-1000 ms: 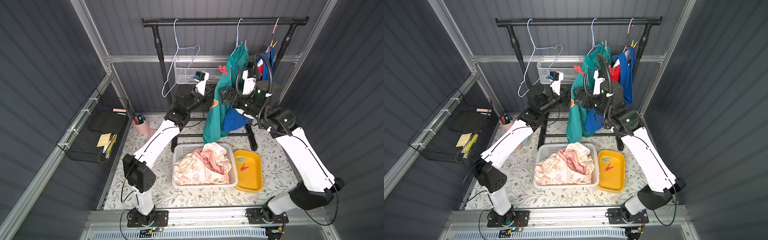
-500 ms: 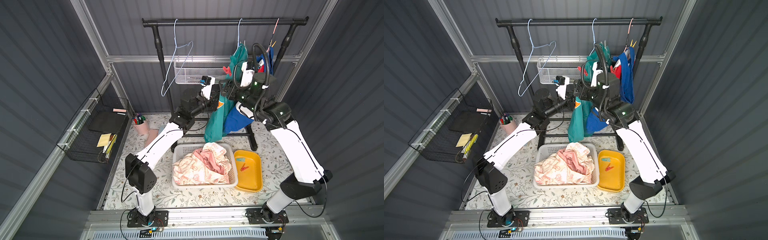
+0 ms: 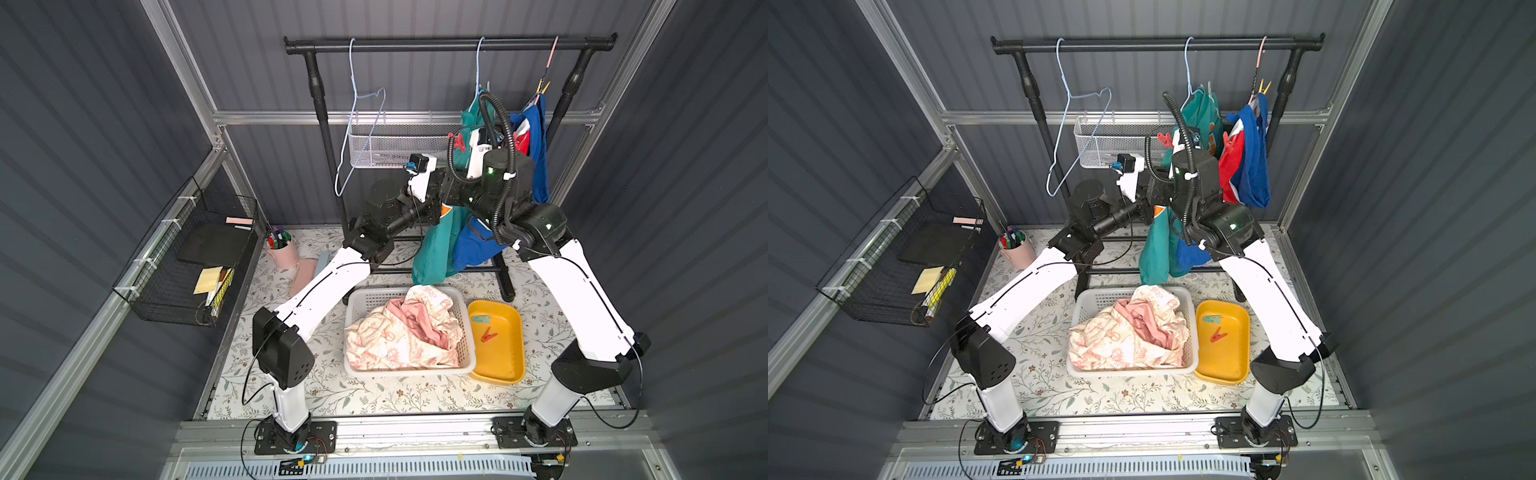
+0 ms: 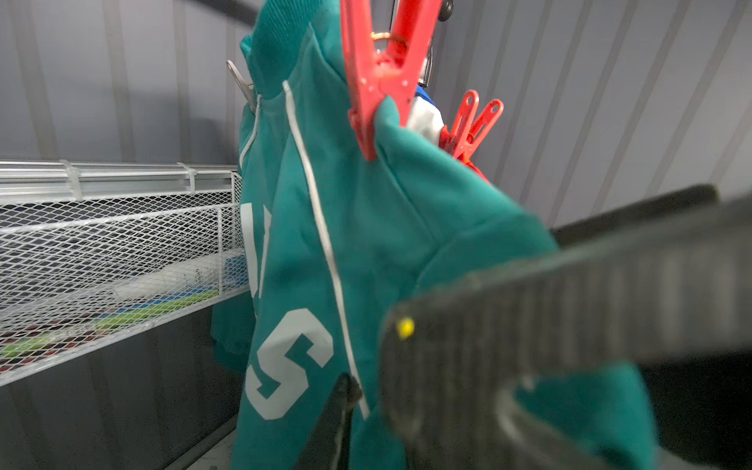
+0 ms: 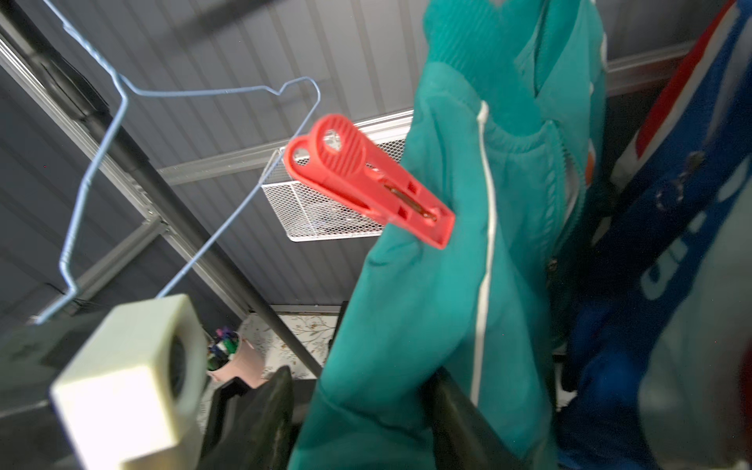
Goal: Remove the clothespins securing jackets to the hanger
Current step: Pick up the hanger from the clothesline.
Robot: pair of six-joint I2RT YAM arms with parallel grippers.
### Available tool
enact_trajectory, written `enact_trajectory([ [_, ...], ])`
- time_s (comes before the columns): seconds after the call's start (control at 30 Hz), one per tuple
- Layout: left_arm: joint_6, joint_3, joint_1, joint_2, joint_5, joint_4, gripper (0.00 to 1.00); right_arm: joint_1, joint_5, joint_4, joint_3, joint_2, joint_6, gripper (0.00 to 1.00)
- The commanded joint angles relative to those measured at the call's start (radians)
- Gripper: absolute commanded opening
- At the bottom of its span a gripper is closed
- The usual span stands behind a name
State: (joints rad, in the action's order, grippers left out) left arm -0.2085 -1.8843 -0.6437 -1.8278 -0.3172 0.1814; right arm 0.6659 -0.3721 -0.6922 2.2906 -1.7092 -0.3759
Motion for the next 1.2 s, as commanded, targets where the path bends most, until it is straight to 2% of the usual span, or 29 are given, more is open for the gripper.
enact_trajectory([
  [0.0,-0.009,0.01,-0.008,0.033,-0.028,0.037,0.26,0.003,-0.055,-0.013,-0.032,0.037,0.006,0.43],
  [0.1,-0.011,0.023,-0.009,0.039,-0.025,0.043,0.27,0.004,-0.058,-0.016,-0.033,0.044,0.004,0.31],
  [0.17,-0.018,0.022,-0.008,0.042,-0.018,0.038,0.33,0.003,-0.05,-0.018,-0.036,0.053,0.003,0.22],
  [0.23,-0.036,0.016,-0.008,0.044,-0.016,0.032,0.44,0.002,-0.05,-0.013,-0.046,0.069,0.0,0.1],
  [0.3,-0.03,0.02,-0.006,0.059,-0.007,0.008,0.59,0.003,-0.046,0.005,-0.066,0.093,0.01,0.0],
  [0.4,-0.014,0.039,0.001,0.098,0.06,-0.02,0.81,0.002,-0.045,0.039,-0.088,0.132,0.041,0.0],
  [0.5,-0.02,0.107,0.015,0.157,0.082,0.0,0.91,0.001,-0.05,0.061,-0.08,0.154,0.078,0.0],
  [0.83,-0.035,0.311,0.03,0.322,0.091,0.036,0.99,0.002,0.022,0.094,0.093,0.12,0.206,0.0],
  [1.17,-0.035,0.371,0.031,0.358,0.113,0.038,0.99,0.003,0.093,0.149,0.145,0.124,0.286,0.0],
])
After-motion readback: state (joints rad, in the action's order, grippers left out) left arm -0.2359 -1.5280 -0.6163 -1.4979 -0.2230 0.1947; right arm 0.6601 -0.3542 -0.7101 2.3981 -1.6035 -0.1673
